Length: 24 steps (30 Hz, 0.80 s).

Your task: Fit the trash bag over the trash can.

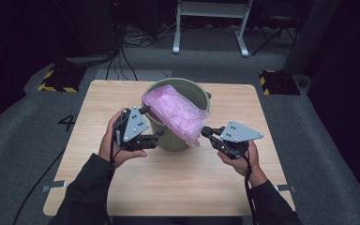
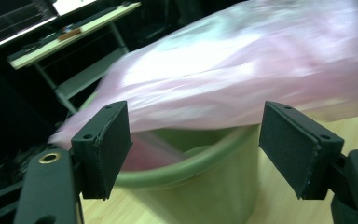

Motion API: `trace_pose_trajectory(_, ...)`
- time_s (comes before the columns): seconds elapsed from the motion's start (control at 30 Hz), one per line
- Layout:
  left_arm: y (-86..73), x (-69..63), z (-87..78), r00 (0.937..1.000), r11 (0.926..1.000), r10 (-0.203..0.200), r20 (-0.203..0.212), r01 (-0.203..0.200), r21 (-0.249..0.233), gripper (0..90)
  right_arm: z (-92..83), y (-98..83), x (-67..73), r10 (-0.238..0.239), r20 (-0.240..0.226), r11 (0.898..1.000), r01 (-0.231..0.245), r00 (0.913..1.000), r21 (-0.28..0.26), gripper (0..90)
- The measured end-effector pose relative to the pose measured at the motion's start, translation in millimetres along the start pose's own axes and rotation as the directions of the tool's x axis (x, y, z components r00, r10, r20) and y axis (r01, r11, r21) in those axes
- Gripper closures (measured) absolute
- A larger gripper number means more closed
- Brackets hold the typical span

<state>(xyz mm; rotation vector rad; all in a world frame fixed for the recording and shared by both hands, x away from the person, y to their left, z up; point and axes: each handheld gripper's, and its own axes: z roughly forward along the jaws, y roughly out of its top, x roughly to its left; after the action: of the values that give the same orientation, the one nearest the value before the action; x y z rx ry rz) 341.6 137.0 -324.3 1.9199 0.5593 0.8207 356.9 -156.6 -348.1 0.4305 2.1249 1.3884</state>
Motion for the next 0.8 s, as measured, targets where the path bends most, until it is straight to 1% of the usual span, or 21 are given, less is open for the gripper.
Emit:
trace_pose_trajectory(0.03, 3.2, -8.6, 2.9, 0.9996, 0.9997, 0.023, 0.018, -0.023, -0.004, 25.1, 1.0, 1.2, 1.1, 0.002, -0.002, 1.0, -0.002, 1.0, 0.001, 88.9)
trace_pose_trajectory(0.1, 6.5, -16.8, 7.2, 0.9982, 0.9982, 0.06, -0.006, -0.06, 0.004, 28.1, 1.3, 2.9, 2.9, -0.004, -0.007, 1.0, 0.004, 1.0, 0.003, 88.9)
trace_pose_trajectory(0.13, 7.7, -19.8, 9.0, 0.9975, 0.9975, 0.071, -0.005, -0.071, 0.001, 32.6, 1.1, 3.7, 3.7, -0.005, -0.01, 1.0, 0.005, 0.9999, 0.002, 88.9)
trace_pose_trajectory(0.17, 8.8, -22.2, 10.9, 0.9964, 0.9965, 0.083, -0.016, -0.083, 0.005, 38.1, 0.7, 4.6, 4.4, -0.007, -0.014, 1.0, 0.007, 0.9999, 0.002, 88.9)
trace_pose_trajectory(0.2, 8.8, -22.2, 10.9, 0.9964, 0.9965, 0.083, -0.016, -0.083, 0.005, 44.1, 0.7, 4.6, 4.4, -0.007, -0.014, 1.0, 0.007, 0.9999, 0.002, 88.9)
trace_pose_trajectory(0.23, 10.2, -24.0, 13.6, 0.9941, 0.9946, 0.104, -0.032, -0.104, 0.009, 44.1, 0.3, 5.3, 5.3, -0.008, -0.012, 1.0, 0.008, 0.9999, 0.001, 88.9)
trace_pose_trajectory(0.27, 10.7, -24.0, 16.5, 0.9933, 0.9937, 0.111, -0.032, -0.11, 0.017, 61.5, -1.1, 6.9, 6.6, -0.009, -0.02, 1.0, 0.009, 0.9997, -0.001, 88.9)
trace_pose_trajectory(0.3, 10.7, -24.0, 16.5, 0.9933, 0.9937, 0.111, -0.032, -0.11, 0.017, 68.8, -1.1, 6.9, 6.6, -0.009, -0.02, 1.0, 0.009, 0.9997, -0.001, 88.9)
trace_pose_trajectory(0.33, 10.2, -21.9, 19.4, 0.9929, 0.9928, 0.119, -0.012, -0.119, 0.018, 75.5, -2.7, 8.0, 7.9, -0.014, -0.022, 1.0, 0.014, 0.9997, -0.006, 88.9)
trace_pose_trajectory(0.37, 9.7, -21.0, 20.5, 0.994, 0.9939, 0.108, -0.012, -0.108, 0.021, 79.7, -3.4, 8.2, 8.5, -0.012, -0.027, 1.0, 0.012, 0.9996, -0.008, 88.9)
trace_pose_trajectory(0.4, 9.7, -21.0, 20.5, 0.994, 0.9939, 0.108, -0.012, -0.108, 0.021, 84.3, -4.2, 8.3, 8.8, -0.011, -0.029, 1.0, 0.011, 0.9995, -0.009, 88.9)
trace_pose_trajectory(0.43, 8.4, -18.1, 21.5, 0.9949, 0.9948, 0.101, 0.005, -0.101, 0.015, 88.4, -4.9, 8.4, 9.1, -0.012, -0.031, 1.0, 0.012, 0.9995, -0.011, 88.9)
trace_pose_trajectory(0.53, 6.7, -15.7, 21.2, 0.9956, 0.9955, 0.093, 0.014, -0.093, 0.016, 89.9, -7.1, 8.5, 9.4, -0.008, -0.028, 1.0, 0.008, 0.9996, -0.014, 88.9)
trace_pose_trajectory(0.57, 5.5, -13.8, 20.5, 0.9946, 0.9944, 0.103, 0.001, -0.103, 0.021, 90.0, -9.5, 8.3, 8.4, -0.007, -0.025, 1.0, 0.006, 0.9997, -0.021, 88.9)
trace_pose_trajectory(0.6, 5.5, -13.8, 20.5, 0.9946, 0.9944, 0.103, 0.001, -0.103, 0.021, 90.0, -9.5, 8.3, 8.4, -0.007, -0.025, 1.0, 0.006, 0.9997, -0.021, 88.9)
trace_pose_trajectory(0.63, 3.4, -10.4, 19.2, 0.9961, 0.996, 0.088, 0.009, -0.088, 0.018, 90.0, -11.2, 8.0, 7.2, -0.002, -0.02, 1.0, 0.001, 0.9998, -0.024, 88.8)
trace_pose_trajectory(0.67, 3.4, -10.4, 19.2, 0.9961, 0.996, 0.088, 0.009, -0.088, 0.018, 90.0, -11.2, 8.0, 7.2, -0.002, -0.02, 1.0, 0.001, 0.9998, -0.024, 88.8)
trace_pose_trajectory(0.7, 2.1, -8.9, 18.0, 0.9965, 0.9963, 0.084, 0.002, -0.084, 0.018, 90.0, -11.8, 7.9, 6.6, 0.0, -0.019, 1.0, 0.0, 0.9998, -0.023, 88.8)
trace_pose_trajectory(0.73, -0.2, -4.9, 15.6, 0.9978, 0.9977, 0.066, 0.005, -0.066, 0.013, 90.0, -12.4, 7.7, 6.0, -0.001, -0.011, 1.0, 0.0, 0.9999, -0.022, 88.9)
trace_pose_trajectory(0.8, -2.7, -0.7, 13.5, 0.9984, 0.9984, 0.056, 0.0, -0.056, 0.009, 90.0, -14.7, 6.9, 3.3, 0.01, 0.004, 1.0, -0.01, 0.9999, -0.025, 88.9)
